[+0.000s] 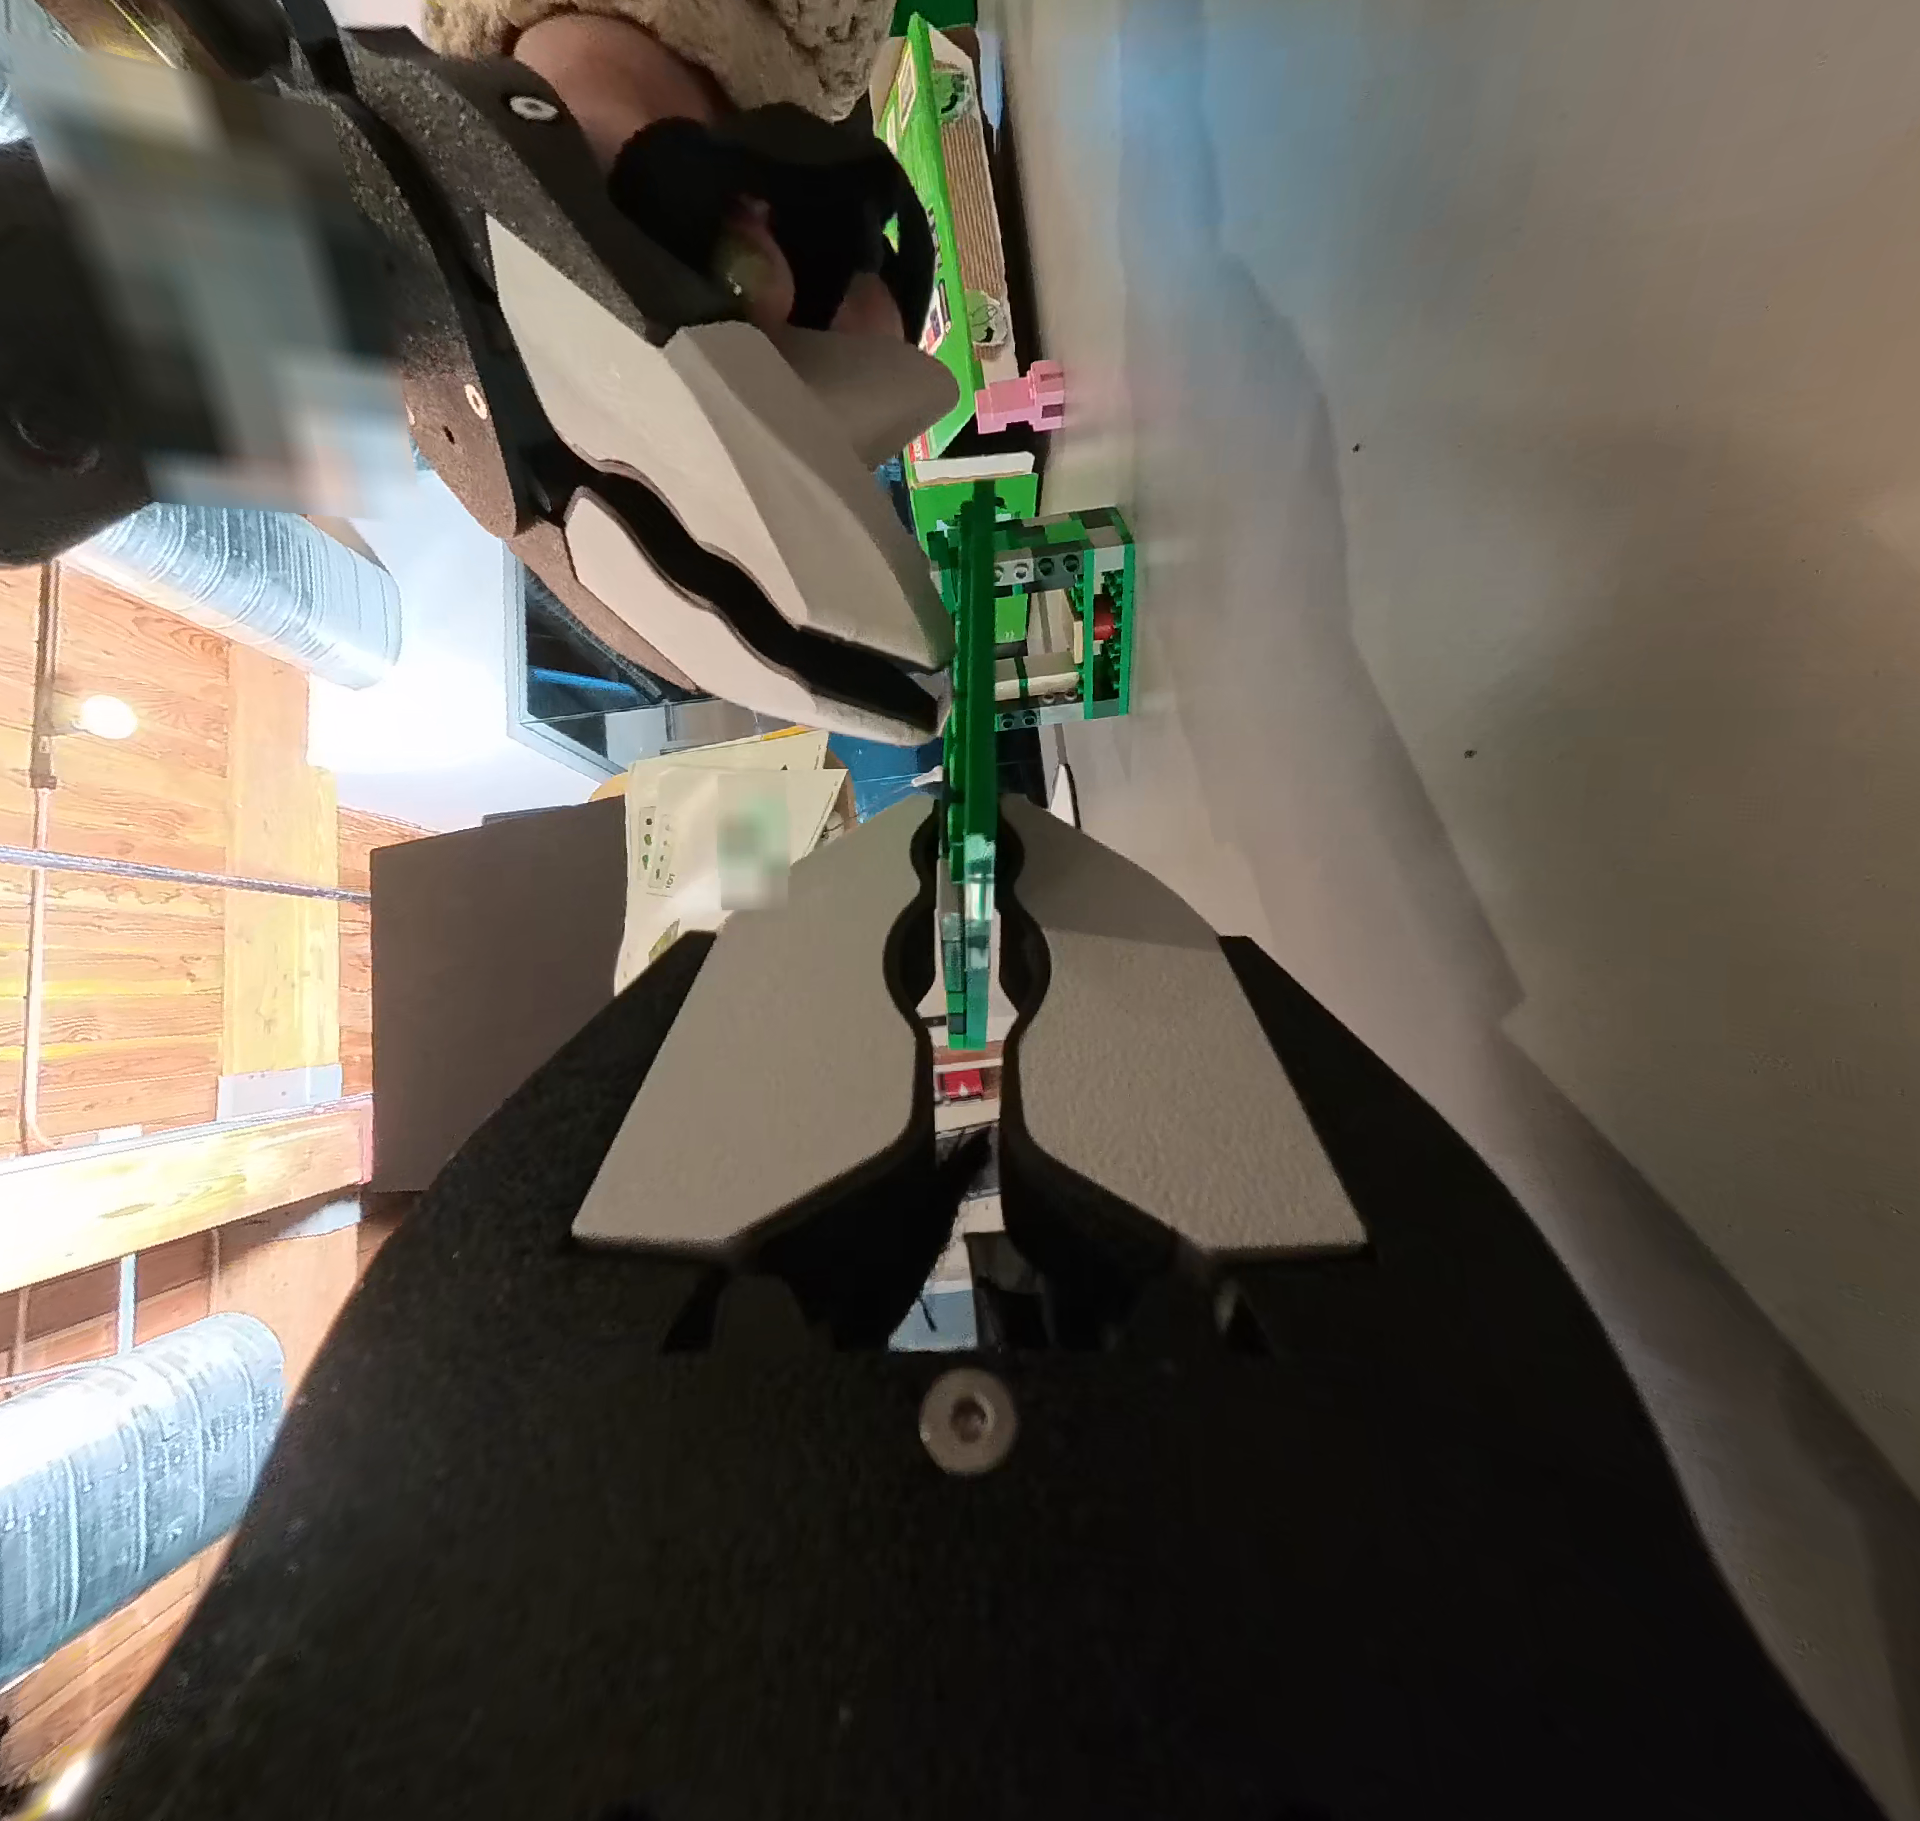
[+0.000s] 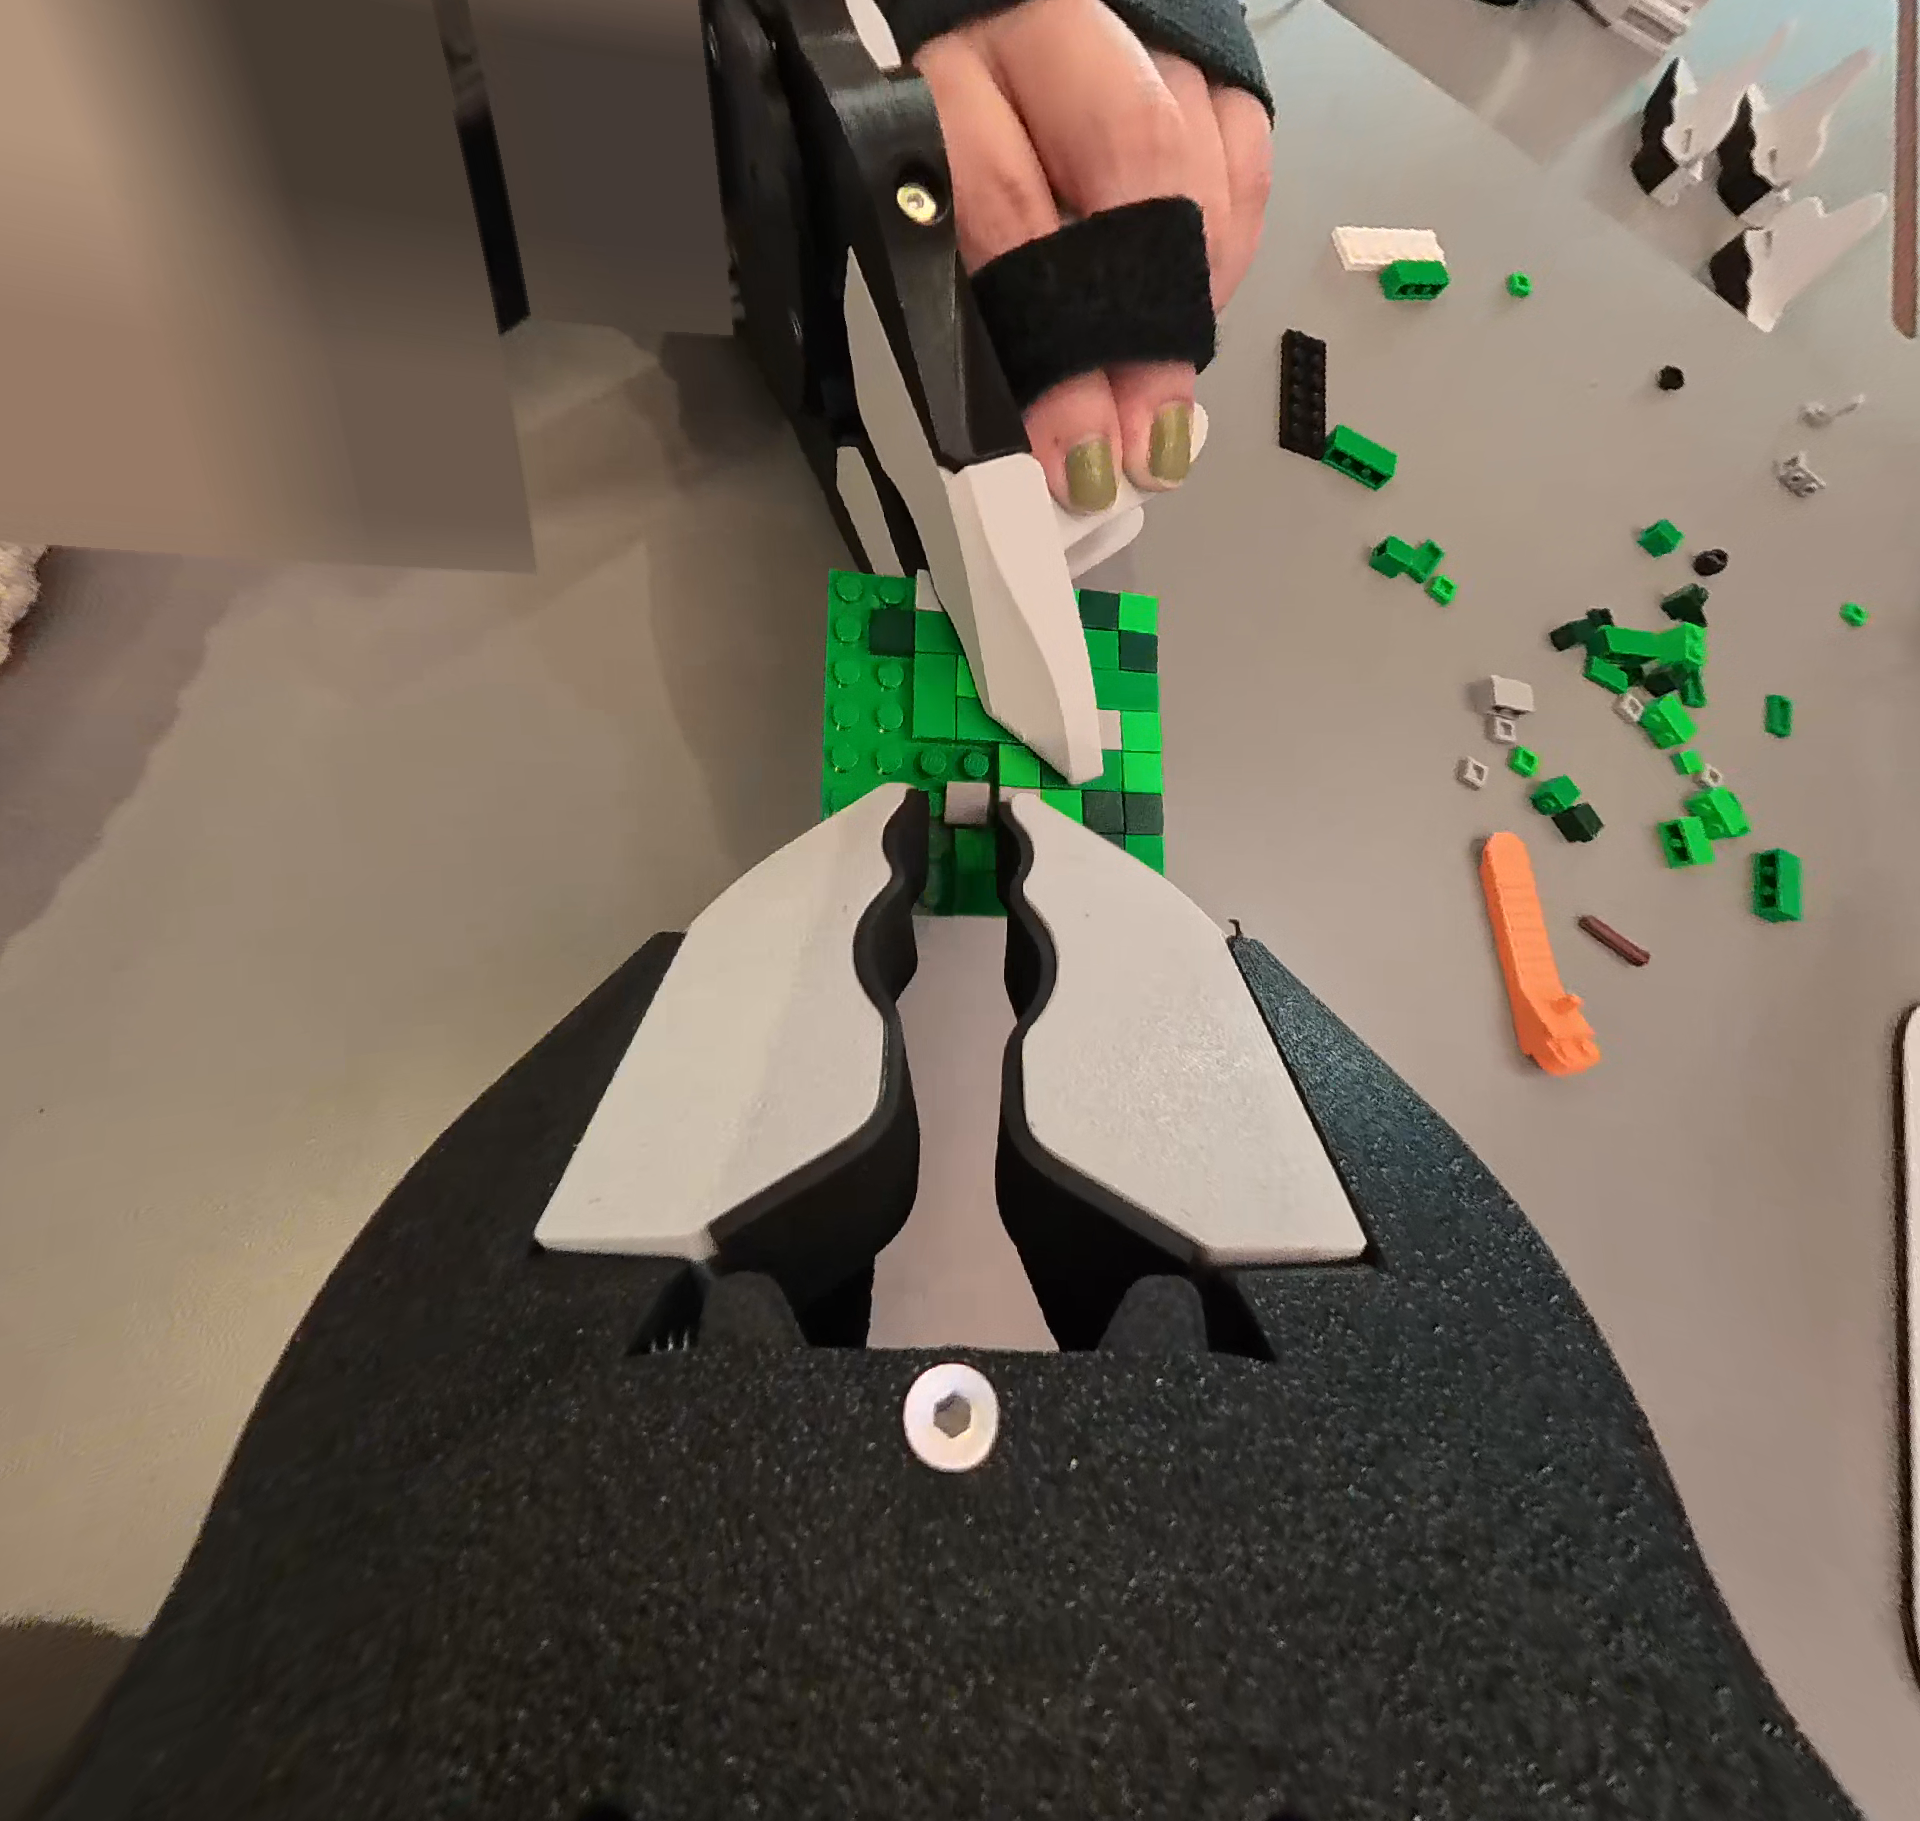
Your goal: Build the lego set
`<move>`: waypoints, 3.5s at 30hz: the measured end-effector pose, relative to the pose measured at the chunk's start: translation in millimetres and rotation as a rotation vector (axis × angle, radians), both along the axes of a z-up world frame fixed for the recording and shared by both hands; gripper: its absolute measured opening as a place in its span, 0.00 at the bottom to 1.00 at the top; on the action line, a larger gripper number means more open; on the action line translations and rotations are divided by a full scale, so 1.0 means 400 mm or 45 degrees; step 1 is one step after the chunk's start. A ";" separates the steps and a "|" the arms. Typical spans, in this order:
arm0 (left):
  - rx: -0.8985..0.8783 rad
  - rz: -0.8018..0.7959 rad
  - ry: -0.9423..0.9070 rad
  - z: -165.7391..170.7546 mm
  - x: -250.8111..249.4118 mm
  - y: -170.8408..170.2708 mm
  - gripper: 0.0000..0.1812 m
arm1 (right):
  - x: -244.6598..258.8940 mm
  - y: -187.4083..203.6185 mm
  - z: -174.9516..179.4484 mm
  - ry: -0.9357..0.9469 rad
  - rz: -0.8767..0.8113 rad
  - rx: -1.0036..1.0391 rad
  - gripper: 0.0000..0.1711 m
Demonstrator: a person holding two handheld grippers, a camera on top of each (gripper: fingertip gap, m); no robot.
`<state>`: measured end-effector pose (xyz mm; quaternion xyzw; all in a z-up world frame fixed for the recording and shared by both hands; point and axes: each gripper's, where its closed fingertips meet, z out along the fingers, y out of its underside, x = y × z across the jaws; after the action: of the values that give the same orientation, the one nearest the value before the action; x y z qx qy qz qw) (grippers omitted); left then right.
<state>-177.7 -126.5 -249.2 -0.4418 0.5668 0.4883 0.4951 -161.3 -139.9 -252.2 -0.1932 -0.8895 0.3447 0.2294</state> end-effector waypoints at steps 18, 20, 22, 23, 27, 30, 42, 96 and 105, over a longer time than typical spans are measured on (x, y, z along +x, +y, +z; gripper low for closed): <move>0.007 -0.010 0.016 0.002 0.005 0.000 0.03 | 0.009 0.005 0.006 -0.006 0.008 0.031 0.05; 0.008 -0.011 0.018 0.002 0.005 0.000 0.03 | 0.005 0.003 0.006 -0.004 -0.001 0.022 0.07; 0.006 -0.011 0.021 0.001 0.005 0.000 0.03 | 0.005 0.000 -0.001 -0.006 0.008 0.034 0.08; 0.004 -0.011 0.022 0.000 0.005 0.000 0.03 | 0.005 -0.002 -0.003 -0.002 0.011 0.038 0.08; -0.002 -0.013 0.030 -0.003 0.007 0.000 0.03 | 0.012 -0.008 0.000 -0.009 0.035 0.029 0.07; -0.001 -0.007 0.029 -0.002 0.004 0.001 0.03 | 0.017 -0.012 0.009 -0.014 0.051 0.001 0.06; 0.004 0.001 0.024 0.000 0.001 0.001 0.03 | 0.024 -0.009 0.014 -0.018 0.067 -0.008 0.04; -0.014 0.011 0.018 -0.010 -0.001 0.003 0.03 | 0.025 0.012 0.001 0.025 0.045 0.173 0.02; -0.013 0.012 0.021 -0.009 -0.002 0.004 0.03 | 0.024 0.007 -0.002 0.041 0.062 0.184 0.03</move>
<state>-178.5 -124.7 -252.8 -0.4428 0.5713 0.4915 0.4858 -151.5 -137.2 -253.1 -0.1488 -0.9127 0.2881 0.2486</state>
